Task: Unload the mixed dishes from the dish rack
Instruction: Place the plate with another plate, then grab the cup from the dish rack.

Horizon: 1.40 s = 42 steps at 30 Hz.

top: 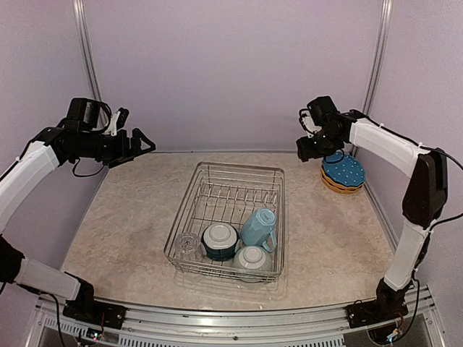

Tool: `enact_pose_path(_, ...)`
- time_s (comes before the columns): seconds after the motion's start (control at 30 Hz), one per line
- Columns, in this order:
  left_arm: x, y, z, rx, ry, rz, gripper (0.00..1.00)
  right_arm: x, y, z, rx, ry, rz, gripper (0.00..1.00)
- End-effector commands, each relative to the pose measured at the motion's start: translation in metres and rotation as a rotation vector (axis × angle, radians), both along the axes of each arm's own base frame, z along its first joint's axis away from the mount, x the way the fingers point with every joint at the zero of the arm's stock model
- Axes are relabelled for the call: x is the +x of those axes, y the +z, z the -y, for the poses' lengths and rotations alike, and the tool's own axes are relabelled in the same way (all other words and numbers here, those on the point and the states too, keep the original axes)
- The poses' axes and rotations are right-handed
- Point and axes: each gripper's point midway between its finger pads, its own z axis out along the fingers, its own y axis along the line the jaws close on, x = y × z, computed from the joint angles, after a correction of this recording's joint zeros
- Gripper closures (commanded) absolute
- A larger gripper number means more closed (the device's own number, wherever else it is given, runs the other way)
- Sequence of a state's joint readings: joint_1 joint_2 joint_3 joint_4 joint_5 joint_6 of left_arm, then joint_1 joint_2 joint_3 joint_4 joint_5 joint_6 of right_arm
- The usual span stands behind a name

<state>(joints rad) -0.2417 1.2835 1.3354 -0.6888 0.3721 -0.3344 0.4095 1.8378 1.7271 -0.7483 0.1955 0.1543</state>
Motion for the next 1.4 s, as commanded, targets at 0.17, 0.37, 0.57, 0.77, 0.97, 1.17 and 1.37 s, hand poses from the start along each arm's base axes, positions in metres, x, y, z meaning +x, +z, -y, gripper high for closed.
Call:
enact_pose_path(0.17, -0.001, 0.003, 0.001, -0.013, -0.006, -0.011, 0.01, -0.078, 0.044, -0.112, 0.252, 0.336, 0.117, 0.28)
enact_pose_path(0.37, 0.0, 0.002, -0.001, -0.003, 0.002, -0.012, 0.01, -0.109, 0.055, -0.171, 0.319, 0.504, 0.119, 0.12)
enact_pose_path(0.57, 0.0, 0.001, -0.001, 0.002, 0.006, -0.012, 0.01, -0.143, 0.04, -0.245, 0.306, 0.655, 0.073, 0.11)
enact_pose_path(0.77, 0.0, 0.002, -0.001, -0.002, 0.004, -0.013, 0.01, -0.186, 0.012, -0.315, 0.28, 0.791, -0.005, 0.09)
enact_pose_path(0.97, 0.0, 0.003, -0.001, 0.0, 0.005, -0.011, 0.01, -0.224, -0.018, -0.356, 0.145, 0.894, -0.061, 0.04)
enact_pose_path(1.17, 0.0, 0.003, -0.001, 0.0, 0.003, -0.015, 0.01, -0.243, -0.054, -0.361, 0.059, 0.914, -0.13, 0.04)
enact_pose_path(1.37, 0.001, 0.001, -0.004, 0.014, 0.018, -0.015, 0.01, -0.256, -0.075, -0.354, -0.006, 0.92, -0.164, 0.03)
